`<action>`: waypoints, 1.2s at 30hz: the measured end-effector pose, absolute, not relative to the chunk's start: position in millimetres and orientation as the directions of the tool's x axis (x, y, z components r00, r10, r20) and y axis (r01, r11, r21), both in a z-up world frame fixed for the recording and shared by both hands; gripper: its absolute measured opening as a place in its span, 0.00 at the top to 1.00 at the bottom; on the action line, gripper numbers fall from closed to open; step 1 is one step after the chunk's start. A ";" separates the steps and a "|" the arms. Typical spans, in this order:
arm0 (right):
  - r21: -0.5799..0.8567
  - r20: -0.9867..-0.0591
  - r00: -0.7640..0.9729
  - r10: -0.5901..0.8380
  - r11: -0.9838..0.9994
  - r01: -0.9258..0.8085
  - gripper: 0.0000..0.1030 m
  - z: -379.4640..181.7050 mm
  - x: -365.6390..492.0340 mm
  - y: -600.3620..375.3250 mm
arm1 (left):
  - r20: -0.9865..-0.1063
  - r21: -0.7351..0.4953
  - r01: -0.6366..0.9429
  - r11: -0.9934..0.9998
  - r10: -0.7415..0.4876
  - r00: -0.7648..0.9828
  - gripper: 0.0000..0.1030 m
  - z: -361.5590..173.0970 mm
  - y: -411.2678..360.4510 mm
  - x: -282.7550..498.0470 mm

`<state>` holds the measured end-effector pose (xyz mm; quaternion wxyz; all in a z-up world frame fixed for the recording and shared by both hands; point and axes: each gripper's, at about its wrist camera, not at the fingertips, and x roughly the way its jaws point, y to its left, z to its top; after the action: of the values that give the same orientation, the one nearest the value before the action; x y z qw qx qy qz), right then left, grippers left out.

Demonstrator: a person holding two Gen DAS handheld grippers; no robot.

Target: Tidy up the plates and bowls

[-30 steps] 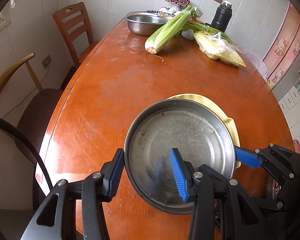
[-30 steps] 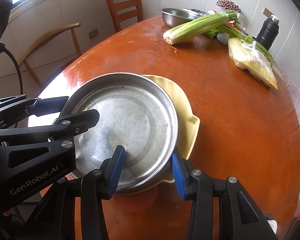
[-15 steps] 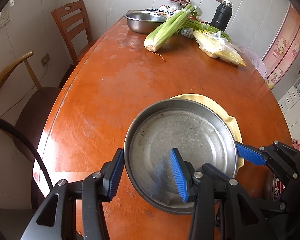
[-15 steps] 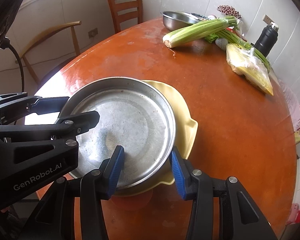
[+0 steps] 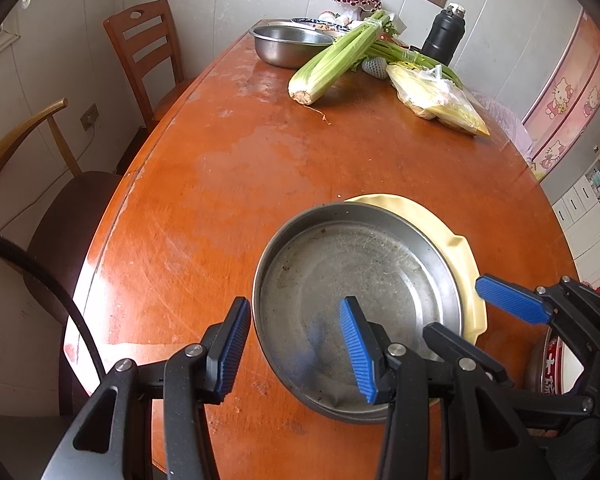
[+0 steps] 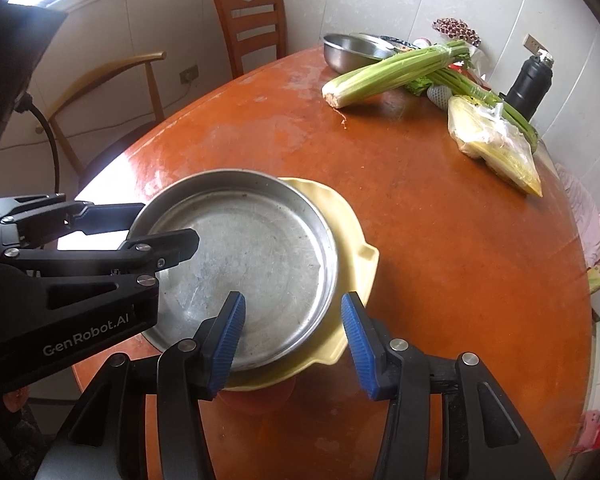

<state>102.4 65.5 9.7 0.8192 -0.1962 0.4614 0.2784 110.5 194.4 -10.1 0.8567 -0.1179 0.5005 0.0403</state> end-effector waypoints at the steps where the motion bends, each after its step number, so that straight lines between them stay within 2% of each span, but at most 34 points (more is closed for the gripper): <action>1: -0.065 -0.864 0.422 0.275 0.769 -0.635 0.49 10.9 102.8 64.6 | -0.866 -0.162 -0.186 0.969 -0.049 0.497 0.55 -9.8 194.7 110.3; 10: -0.032 -0.854 0.439 0.280 0.813 -0.581 0.46 19.7 115.0 43.9 | -0.861 -0.168 -0.211 0.963 -0.040 0.506 0.55 -5.0 200.8 105.5; 22: 0.080 -0.868 0.380 0.319 0.846 -0.526 0.44 13.8 129.7 28.1 | -0.865 -0.240 -0.259 0.936 -0.085 0.495 0.52 -15.0 218.3 100.6; 36: 0.097 -0.897 0.304 0.320 0.815 -0.571 0.44 -6.4 124.9 45.6 | -0.877 -0.260 -0.240 0.935 -0.125 0.463 0.51 -32.4 207.6 107.4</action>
<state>124.9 45.6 -6.4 0.7985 -0.1206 0.5196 0.2791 107.4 207.6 -32.4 0.8369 -0.1768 0.5168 0.0345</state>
